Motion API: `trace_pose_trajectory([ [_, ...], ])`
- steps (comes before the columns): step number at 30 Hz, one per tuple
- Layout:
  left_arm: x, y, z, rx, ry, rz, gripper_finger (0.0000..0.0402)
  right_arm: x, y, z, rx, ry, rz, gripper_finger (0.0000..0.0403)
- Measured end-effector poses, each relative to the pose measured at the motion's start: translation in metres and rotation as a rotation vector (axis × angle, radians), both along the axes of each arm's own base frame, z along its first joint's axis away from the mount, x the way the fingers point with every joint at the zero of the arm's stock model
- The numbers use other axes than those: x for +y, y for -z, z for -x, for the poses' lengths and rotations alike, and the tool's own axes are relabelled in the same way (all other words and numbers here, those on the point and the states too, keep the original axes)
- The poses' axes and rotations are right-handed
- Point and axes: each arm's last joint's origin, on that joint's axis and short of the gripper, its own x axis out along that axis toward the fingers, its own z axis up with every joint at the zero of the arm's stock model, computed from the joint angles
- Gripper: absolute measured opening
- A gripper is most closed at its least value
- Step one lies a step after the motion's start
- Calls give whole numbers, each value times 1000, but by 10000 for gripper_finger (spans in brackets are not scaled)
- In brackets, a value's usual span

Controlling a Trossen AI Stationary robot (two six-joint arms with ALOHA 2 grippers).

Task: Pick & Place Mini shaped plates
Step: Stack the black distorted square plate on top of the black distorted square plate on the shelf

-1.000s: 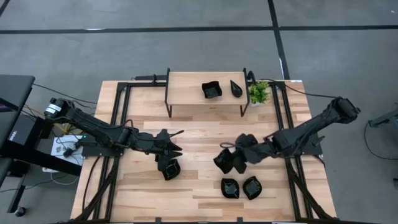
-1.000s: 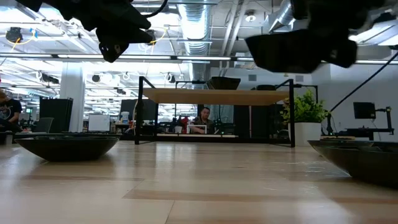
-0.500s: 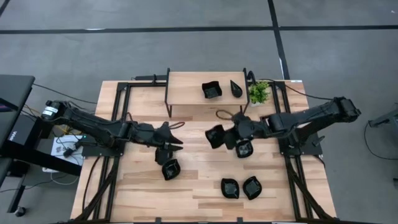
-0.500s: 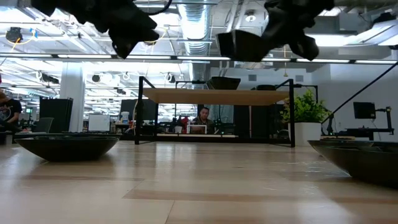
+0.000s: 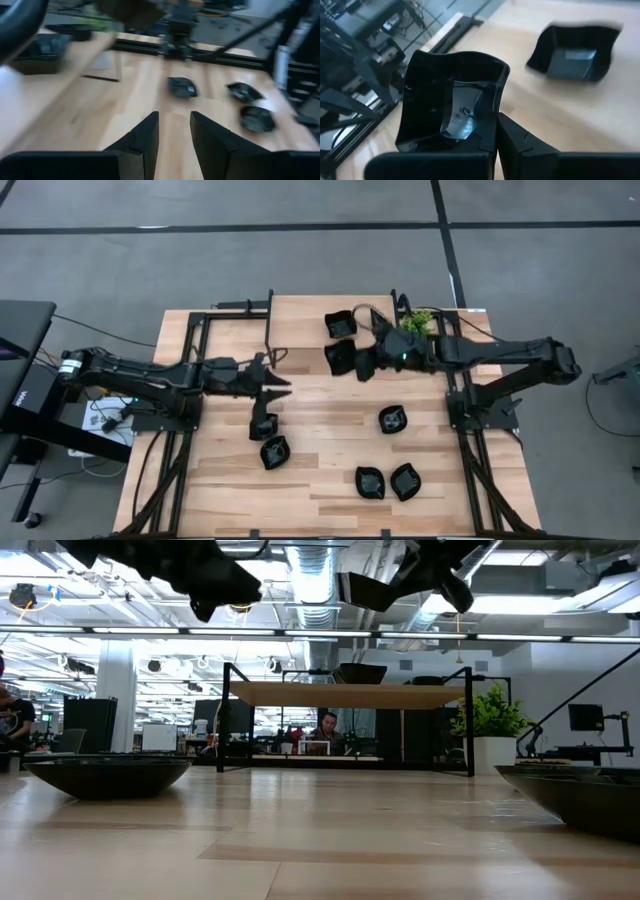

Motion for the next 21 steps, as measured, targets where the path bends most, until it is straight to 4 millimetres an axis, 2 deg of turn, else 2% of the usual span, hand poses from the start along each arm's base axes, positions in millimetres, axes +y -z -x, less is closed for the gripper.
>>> trace_pose_trajectory([
  [5, 23, 0, 0, -2, -116, 9, 112, -34, -15, 6, -10, 4, 38, 1],
  [10, 38, 0, 1, -4, -185, 22, 112, -72, -26, 18, -30, 17, 44, 1],
  [14, 45, 0, 2, -8, -218, 24, 112, -99, -24, 28, -44, 27, 6, 1],
  [21, 49, -1, 3, -12, -241, 22, 112, -131, -10, 16, -34, 35, -47, 1],
])
